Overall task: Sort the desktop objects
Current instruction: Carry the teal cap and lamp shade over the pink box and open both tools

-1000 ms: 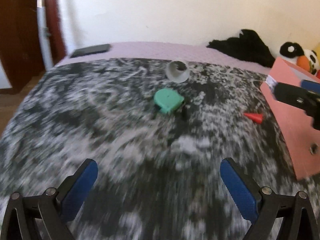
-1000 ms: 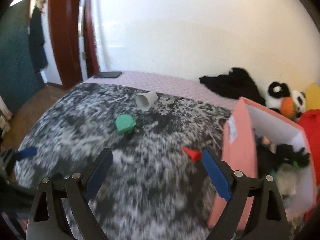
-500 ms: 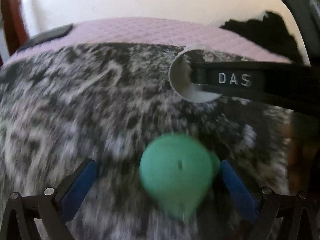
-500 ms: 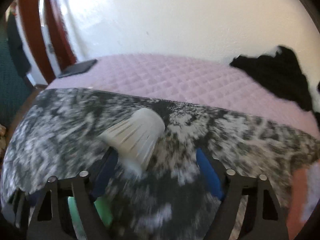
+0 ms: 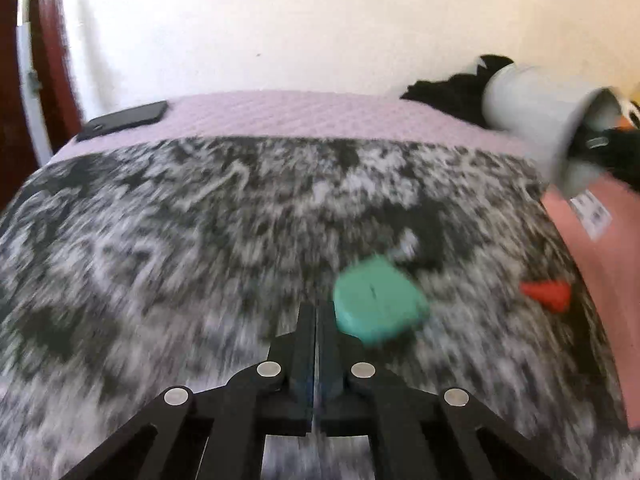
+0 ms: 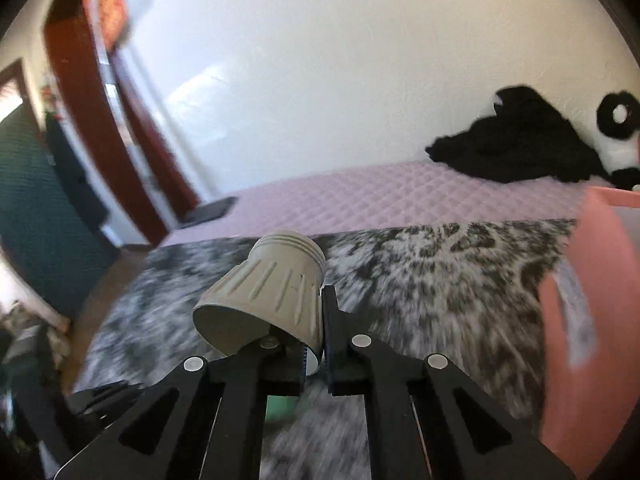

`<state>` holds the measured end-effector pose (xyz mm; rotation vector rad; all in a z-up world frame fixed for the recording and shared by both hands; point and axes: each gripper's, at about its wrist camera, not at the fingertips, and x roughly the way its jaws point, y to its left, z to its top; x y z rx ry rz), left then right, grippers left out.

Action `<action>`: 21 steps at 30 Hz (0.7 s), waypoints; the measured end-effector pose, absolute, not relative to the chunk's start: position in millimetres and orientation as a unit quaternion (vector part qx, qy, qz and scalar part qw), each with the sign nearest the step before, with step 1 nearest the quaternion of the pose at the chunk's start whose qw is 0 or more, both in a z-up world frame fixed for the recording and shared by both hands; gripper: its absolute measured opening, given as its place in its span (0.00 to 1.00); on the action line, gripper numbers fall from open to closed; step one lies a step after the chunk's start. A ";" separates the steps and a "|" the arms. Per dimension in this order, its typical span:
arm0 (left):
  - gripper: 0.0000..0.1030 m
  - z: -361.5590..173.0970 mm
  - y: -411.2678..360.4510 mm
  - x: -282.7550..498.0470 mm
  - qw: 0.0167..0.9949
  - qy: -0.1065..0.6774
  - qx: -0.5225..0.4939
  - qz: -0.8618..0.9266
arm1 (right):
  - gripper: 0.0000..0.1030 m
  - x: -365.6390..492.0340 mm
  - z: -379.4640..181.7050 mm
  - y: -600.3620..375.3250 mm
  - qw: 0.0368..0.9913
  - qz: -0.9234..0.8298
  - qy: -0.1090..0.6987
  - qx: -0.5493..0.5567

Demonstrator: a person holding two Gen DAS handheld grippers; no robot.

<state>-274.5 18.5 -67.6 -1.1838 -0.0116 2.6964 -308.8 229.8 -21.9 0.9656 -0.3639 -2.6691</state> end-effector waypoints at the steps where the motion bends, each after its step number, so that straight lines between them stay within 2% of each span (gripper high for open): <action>1: 0.07 -65.9 19.3 -267.4 0.098 -0.010 -0.407 0.908 | 0.06 -289.8 -13.0 232.8 0.139 -0.925 -0.124 0.330; 2: 0.40 -65.8 22.8 -260.7 0.088 -0.013 -0.420 0.903 | 0.06 -271.0 -4.8 236.0 0.136 -0.927 -0.124 0.328; 3: 0.61 -66.7 24.3 -262.6 0.080 -0.012 -0.425 0.901 | 0.07 -254.1 2.4 240.0 0.139 -0.926 -0.128 0.327; 4: 0.90 -66.4 28.6 -261.0 0.069 -0.011 -0.419 0.905 | 0.06 -238.3 9.4 245.0 0.146 -0.925 -0.132 0.326; 5: 0.94 -65.9 33.1 -259.0 0.059 -0.010 -0.411 0.910 | 0.06 -223.3 16.6 250.1 0.147 -0.925 -0.131 0.324; 10: 0.95 -68.3 54.9 -284.5 0.035 -0.035 -0.405 0.913 | 0.07 -174.7 43.2 269.4 0.142 -0.936 -0.104 0.304; 16: 0.95 -127.4 77.4 -359.9 -0.024 -0.036 -0.467 0.883 | 0.06 -181.4 45.0 287.2 0.150 -0.939 -0.095 0.294; 18: 0.97 -137.6 78.7 -364.5 -0.016 -0.034 -0.463 0.886 | 0.07 -186.3 41.3 292.2 0.149 -0.939 -0.096 0.294; 19: 0.75 -142.5 79.3 -366.5 -0.012 -0.033 -0.460 0.887 | 0.07 -187.3 41.0 294.8 0.147 -0.941 -0.096 0.290; 20: 0.60 -139.4 73.5 -361.6 -0.002 -0.047 -0.454 0.890 | 0.07 -187.6 41.7 297.3 0.144 -0.943 -0.096 0.284; 21: 0.59 -135.7 67.2 -356.1 0.008 -0.062 -0.448 0.892 | 0.07 -186.3 43.5 301.1 0.141 -0.945 -0.098 0.278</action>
